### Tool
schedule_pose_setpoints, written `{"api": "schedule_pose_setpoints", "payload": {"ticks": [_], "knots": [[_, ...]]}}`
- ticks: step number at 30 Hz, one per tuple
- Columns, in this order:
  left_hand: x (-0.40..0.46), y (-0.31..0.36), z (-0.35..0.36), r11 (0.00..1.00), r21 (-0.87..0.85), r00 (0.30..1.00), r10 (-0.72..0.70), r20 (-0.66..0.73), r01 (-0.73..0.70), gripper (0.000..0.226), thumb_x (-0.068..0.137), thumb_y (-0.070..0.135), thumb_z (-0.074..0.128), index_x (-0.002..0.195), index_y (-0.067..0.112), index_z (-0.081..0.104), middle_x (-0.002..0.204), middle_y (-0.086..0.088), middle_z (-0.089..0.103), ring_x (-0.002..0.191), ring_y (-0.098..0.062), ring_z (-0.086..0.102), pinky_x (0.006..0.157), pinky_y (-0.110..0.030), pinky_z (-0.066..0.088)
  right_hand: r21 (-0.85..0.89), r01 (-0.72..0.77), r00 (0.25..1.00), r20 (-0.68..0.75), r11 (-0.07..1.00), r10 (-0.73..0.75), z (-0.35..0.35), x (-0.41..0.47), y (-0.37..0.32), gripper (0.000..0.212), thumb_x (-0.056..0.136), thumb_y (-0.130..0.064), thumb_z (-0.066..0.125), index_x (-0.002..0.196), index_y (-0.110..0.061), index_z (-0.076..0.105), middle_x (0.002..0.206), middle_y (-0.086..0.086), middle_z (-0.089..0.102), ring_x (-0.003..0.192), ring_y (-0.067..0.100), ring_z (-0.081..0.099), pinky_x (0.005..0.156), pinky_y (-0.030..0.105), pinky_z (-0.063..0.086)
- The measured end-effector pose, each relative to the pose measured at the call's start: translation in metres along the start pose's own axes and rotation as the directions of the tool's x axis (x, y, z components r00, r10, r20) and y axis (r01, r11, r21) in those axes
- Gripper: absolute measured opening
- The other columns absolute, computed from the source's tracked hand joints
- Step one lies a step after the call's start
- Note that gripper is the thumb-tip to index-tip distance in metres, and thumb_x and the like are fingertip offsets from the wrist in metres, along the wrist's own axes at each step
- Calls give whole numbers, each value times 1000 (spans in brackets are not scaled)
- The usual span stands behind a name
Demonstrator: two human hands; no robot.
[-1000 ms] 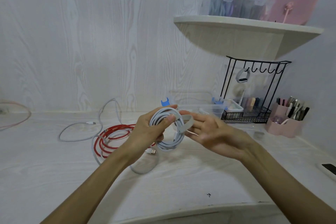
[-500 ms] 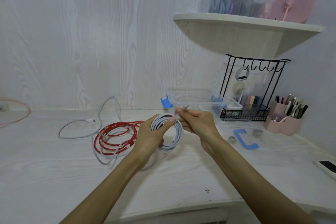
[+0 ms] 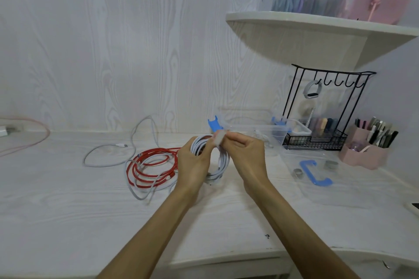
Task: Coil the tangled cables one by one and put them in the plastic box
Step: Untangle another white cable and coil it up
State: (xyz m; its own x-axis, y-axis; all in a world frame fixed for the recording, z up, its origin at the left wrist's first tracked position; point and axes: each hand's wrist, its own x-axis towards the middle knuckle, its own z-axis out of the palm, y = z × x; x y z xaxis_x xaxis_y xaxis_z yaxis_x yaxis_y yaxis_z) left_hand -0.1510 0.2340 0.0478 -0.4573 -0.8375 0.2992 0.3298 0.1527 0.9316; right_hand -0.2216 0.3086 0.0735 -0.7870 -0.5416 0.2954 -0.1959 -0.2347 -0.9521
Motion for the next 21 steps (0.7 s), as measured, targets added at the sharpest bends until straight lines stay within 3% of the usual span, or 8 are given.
{"api": "schedule_pose_setpoints", "payload": {"ticks": [6, 11, 14, 17, 21], "knots": [[4, 1, -9, 995, -81, 996, -49, 75, 55, 9, 86, 28, 65, 95, 28, 62, 65, 15, 63, 52, 0, 54, 44, -15, 41, 150, -117, 993, 50, 982, 111, 2, 3, 4, 23, 82, -9, 71, 105, -10, 73, 97, 1, 75, 92, 10, 70, 79, 17, 55], [6, 10, -17, 1000, 19, 978, 11, 208, -15, 6, 91, 23, 61, 91, 23, 67, 73, 11, 72, 63, -5, 69, 48, -16, 49, 34, -66, 998, 18, 997, 65, -1, 11, -3, 15, 74, -9, 77, 84, -20, 76, 79, -5, 75, 77, 7, 71, 71, 14, 55], [14, 19, -21, 986, 145, 940, -129, 317, 86, 9, 92, 25, 60, 90, 21, 68, 72, 9, 73, 65, -9, 71, 45, -16, 46, -24, -45, 998, 37, 999, 46, -9, 14, -6, 15, 69, -8, 80, 77, -20, 77, 75, -4, 75, 75, 7, 71, 69, 14, 54], [18, 26, -23, 946, 268, 877, -278, 393, 180, 15, 92, 29, 56, 90, 19, 67, 73, 6, 72, 62, -4, 67, 45, -14, 39, -130, 7, 999, 50, 992, 0, -14, 13, -3, 16, 68, -9, 82, 78, -20, 77, 73, -7, 74, 73, 3, 70, 65, 9, 51], [19, 28, -20, 946, 291, 896, -249, 367, 143, 19, 93, 23, 53, 83, 21, 68, 65, 10, 66, 60, -7, 52, 43, -13, 37, -230, 155, 988, 54, 961, -147, -13, 8, 3, 15, 75, -8, 77, 86, -18, 76, 77, -4, 75, 74, 5, 71, 70, 14, 54]]}}
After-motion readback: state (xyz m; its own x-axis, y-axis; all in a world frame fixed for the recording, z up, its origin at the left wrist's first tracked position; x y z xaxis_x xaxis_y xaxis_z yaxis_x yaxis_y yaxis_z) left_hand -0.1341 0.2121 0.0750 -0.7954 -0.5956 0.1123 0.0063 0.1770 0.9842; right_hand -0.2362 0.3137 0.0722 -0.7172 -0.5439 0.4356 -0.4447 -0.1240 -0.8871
